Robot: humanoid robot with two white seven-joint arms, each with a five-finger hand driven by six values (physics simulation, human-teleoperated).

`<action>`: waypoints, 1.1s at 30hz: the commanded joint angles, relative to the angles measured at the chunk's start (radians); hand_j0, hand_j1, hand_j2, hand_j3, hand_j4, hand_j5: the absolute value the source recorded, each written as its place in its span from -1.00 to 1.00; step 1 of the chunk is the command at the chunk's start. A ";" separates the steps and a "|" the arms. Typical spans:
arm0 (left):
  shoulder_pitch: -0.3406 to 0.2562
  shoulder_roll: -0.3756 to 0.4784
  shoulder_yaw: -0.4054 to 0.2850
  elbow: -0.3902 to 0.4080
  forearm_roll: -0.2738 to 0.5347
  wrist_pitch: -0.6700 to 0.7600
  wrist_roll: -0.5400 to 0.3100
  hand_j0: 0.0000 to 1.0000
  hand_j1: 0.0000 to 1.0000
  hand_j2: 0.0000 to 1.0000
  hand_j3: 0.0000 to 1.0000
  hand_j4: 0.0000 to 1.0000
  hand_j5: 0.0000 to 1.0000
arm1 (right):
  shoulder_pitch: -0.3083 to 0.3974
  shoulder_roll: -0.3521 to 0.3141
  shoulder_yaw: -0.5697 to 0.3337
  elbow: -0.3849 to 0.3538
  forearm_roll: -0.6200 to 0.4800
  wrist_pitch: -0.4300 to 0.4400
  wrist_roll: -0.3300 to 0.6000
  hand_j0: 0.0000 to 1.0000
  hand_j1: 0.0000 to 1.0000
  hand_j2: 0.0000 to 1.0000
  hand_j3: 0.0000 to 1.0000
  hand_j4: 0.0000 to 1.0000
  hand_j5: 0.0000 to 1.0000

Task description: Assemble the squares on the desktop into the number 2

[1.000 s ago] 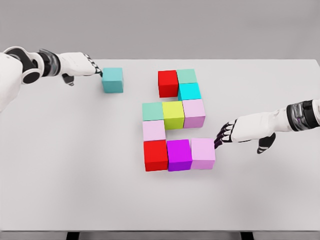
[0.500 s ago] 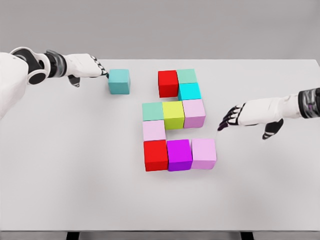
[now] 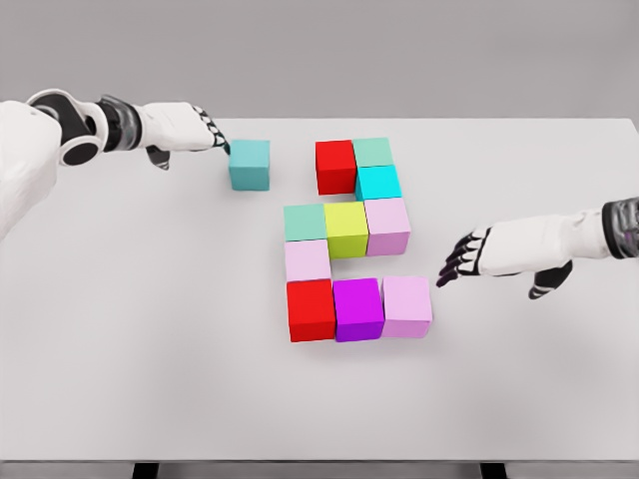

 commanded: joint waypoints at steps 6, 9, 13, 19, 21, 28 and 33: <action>0.005 0.010 0.007 -0.024 0.002 0.002 0.000 0.85 0.85 0.85 0.85 0.85 0.85 | 0.002 0.017 0.010 -0.006 -0.002 0.002 0.001 1.00 1.00 1.00 1.00 1.00 1.00; 0.008 0.033 0.009 -0.027 0.002 0.002 0.000 0.86 0.86 0.86 0.86 0.86 0.86 | 0.002 0.031 0.008 -0.003 -0.002 0.002 0.001 1.00 1.00 1.00 1.00 1.00 1.00; 0.008 0.068 0.009 -0.056 0.002 0.002 0.000 0.86 0.86 0.86 0.86 0.86 0.86 | 0.002 0.041 0.008 -0.002 -0.002 0.002 0.001 1.00 1.00 1.00 1.00 1.00 1.00; 0.029 0.088 0.002 -0.087 0.002 0.002 0.000 0.90 0.90 0.90 0.90 0.90 0.90 | 0.002 0.037 0.001 0.037 0.009 0.002 0.001 1.00 1.00 1.00 1.00 1.00 1.00; 0.031 0.087 -0.001 -0.085 -0.001 0.002 -0.001 0.95 0.95 0.95 0.95 0.95 0.95 | 0.002 0.028 -0.008 0.046 0.007 0.002 0.001 1.00 1.00 1.00 1.00 1.00 1.00; 0.029 0.069 -0.008 -0.087 -0.004 0.002 -0.001 0.96 0.96 0.96 0.96 0.96 0.96 | 0.280 0.000 -0.520 0.044 -0.109 0.002 -0.002 1.00 1.00 1.00 1.00 1.00 1.00; 0.032 0.058 -0.011 -0.087 -0.004 0.002 -0.001 0.96 0.96 0.96 0.96 0.96 0.96 | 0.615 0.100 -0.949 0.106 -0.260 0.002 -0.002 1.00 1.00 1.00 1.00 1.00 1.00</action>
